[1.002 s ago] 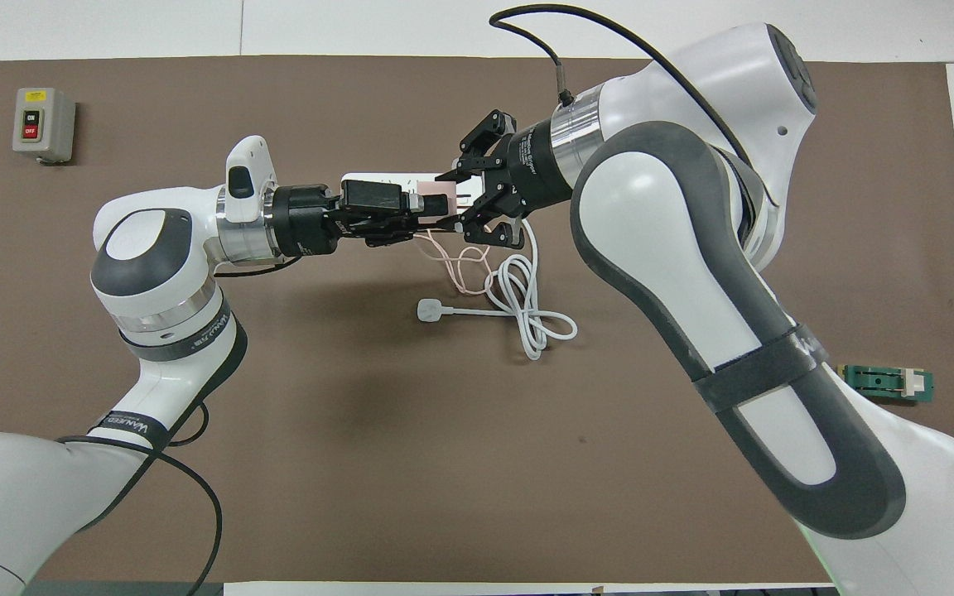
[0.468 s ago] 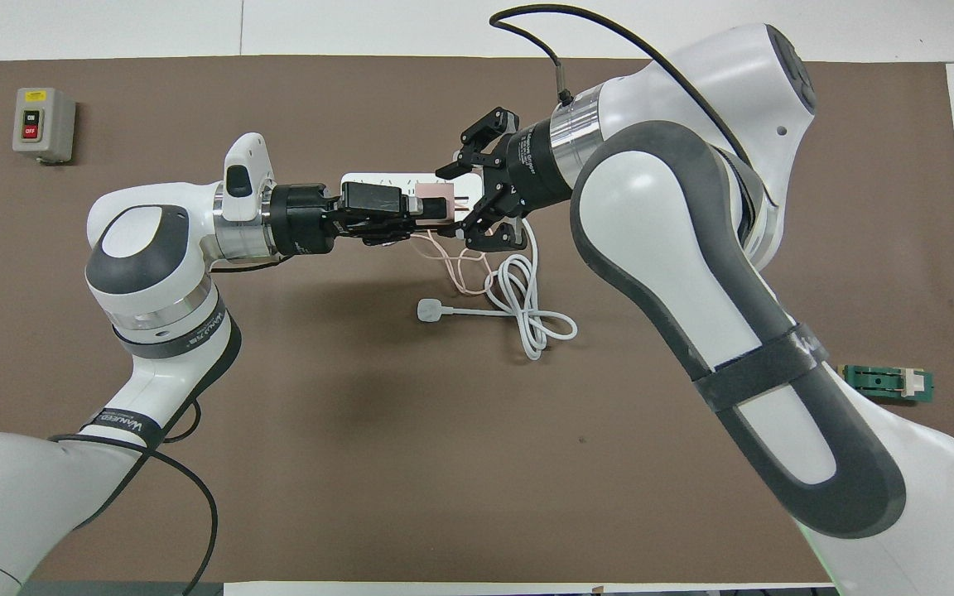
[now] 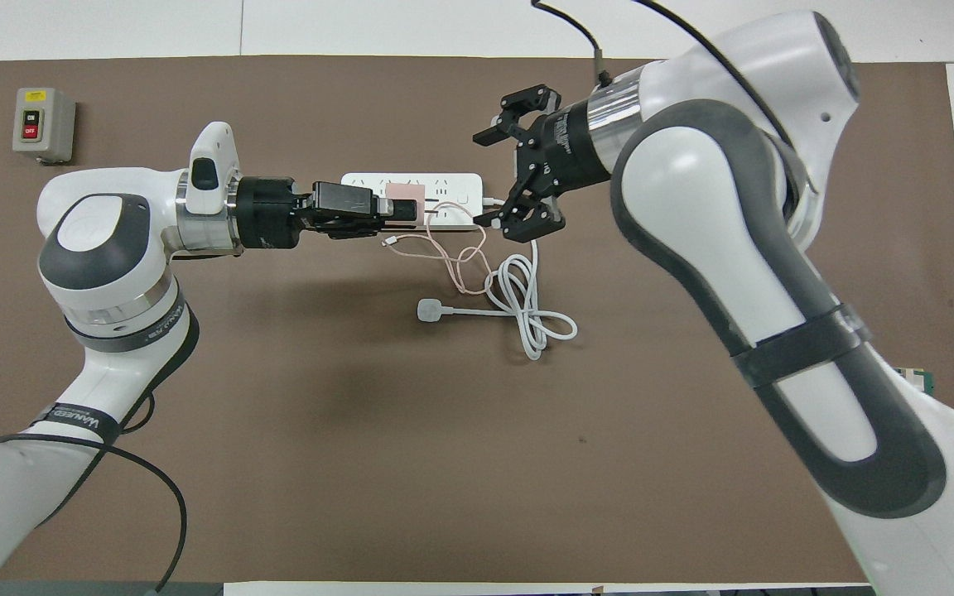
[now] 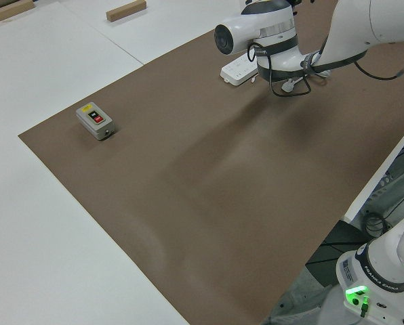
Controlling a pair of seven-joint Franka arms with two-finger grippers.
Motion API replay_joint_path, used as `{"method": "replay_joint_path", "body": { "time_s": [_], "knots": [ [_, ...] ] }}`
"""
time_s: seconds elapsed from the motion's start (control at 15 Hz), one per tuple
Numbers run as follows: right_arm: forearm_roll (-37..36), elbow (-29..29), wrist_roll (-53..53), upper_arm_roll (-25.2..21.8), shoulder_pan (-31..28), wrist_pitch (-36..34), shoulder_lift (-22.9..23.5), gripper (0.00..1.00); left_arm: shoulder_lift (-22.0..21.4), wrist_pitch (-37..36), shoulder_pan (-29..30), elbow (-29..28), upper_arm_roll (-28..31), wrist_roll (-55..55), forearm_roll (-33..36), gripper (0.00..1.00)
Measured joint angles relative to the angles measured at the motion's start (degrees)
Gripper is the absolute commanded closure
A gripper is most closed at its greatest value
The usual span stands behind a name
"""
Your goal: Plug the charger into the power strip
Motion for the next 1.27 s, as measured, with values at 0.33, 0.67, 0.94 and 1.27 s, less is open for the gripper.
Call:
{"method": "replay_joint_path", "body": {
  "time_s": [0.33, 0.67, 0.94, 1.27],
  "knots": [
    [-5.44, 1.07, -13.25, -0.25, -12.37, -12.02, -2.62, 0.00, -3.86, -0.34, 3.15, 2.10, 0.15, 0.01, 22.51, 1.00],
    [-19.74, 1.18, -41.24, -0.27, -17.41, -20.69, -5.58, 0.00, -3.81, -0.13, 0.80, 6.43, -0.60, 2.40, 39.40, 1.00],
    [-30.86, 1.14, -63.54, -0.27, -17.77, -22.93, -8.32, 0.00, -3.01, 8.20, -8.00, 7.39, -0.92, 12.45, 53.31, 1.00],
    [-41.06, 0.71, -89.33, -0.32, -20.27, -23.82, -11.84, 0.00, -1.66, 17.75, -16.10, 8.05, -1.09, 18.75, 68.62, 1.00]
  ]
}}
